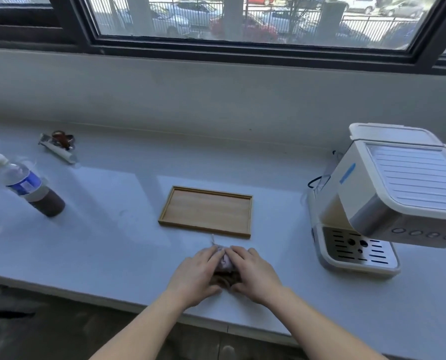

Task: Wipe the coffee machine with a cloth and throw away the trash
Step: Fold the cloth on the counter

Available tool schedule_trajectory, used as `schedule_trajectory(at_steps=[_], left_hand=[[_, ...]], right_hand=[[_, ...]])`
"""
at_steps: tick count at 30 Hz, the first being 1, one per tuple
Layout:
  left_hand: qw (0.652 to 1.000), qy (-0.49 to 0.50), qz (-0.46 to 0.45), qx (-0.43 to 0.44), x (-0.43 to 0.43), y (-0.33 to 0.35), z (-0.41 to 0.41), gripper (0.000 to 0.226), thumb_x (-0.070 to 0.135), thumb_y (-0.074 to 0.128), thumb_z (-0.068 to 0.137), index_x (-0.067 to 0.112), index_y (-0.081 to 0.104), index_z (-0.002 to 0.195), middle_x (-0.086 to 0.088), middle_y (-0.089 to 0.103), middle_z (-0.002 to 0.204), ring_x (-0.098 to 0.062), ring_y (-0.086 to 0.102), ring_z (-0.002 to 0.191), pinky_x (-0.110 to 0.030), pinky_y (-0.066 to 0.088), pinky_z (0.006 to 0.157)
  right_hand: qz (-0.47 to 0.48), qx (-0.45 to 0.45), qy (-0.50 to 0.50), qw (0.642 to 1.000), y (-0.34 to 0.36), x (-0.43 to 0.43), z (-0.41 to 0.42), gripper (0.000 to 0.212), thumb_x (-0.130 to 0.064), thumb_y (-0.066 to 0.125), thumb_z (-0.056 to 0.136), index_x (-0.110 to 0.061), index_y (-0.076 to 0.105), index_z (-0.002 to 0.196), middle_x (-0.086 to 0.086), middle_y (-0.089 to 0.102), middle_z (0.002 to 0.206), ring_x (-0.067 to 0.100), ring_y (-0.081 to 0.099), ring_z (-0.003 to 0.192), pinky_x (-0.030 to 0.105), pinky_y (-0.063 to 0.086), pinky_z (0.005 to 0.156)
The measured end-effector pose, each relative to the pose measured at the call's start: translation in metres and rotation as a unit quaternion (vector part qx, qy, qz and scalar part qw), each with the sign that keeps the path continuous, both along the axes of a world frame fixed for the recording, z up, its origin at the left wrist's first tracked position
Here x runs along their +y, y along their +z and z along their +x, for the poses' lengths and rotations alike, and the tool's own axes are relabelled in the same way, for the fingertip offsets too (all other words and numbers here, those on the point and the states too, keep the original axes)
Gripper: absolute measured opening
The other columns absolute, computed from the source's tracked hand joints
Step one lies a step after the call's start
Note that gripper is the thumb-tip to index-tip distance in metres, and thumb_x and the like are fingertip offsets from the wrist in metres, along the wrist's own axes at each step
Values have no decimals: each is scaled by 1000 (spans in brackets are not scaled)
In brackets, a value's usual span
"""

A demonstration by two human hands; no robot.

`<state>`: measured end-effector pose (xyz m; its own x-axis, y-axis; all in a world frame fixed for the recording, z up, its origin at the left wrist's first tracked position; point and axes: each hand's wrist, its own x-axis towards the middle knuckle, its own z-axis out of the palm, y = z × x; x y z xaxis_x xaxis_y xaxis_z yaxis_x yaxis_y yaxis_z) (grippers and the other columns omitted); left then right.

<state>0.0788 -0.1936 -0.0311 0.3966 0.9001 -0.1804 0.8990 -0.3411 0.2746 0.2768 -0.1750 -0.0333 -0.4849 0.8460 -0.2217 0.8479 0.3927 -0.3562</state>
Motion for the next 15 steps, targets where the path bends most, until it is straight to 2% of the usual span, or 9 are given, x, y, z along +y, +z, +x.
schedule_trajectory(at_steps=[4,7,10,15], left_hand=[[999,-49,0,-9,18,-6,-13,81,48,64,82,30,26,151,7,38,153,-20,42,134,-38,43,102],[996,-86,-10,-11,30,-8,-22,75,37,68,82,27,33,147,3,50,143,-24,48,122,-39,44,98],[993,-110,-31,-15,45,-4,-28,70,27,68,81,26,37,144,0,55,135,-24,48,116,-39,44,95],[989,-142,-37,-19,64,6,-42,58,23,66,78,22,45,132,-4,58,120,-27,51,113,-40,44,91]], right_hand=[[-6,22,-37,999,-1,5,-10,65,-31,68,79,-32,39,137,-10,50,135,21,46,110,37,48,86],[3,27,-64,998,-3,6,-20,48,-22,64,80,-28,49,126,-5,57,120,22,52,106,35,46,85],[-3,22,-89,996,-2,11,-27,42,-16,62,77,-23,54,118,-1,59,113,23,55,105,35,46,84],[0,22,-110,994,6,22,-41,37,-14,58,72,-20,55,108,2,63,106,26,56,102,35,45,80]])
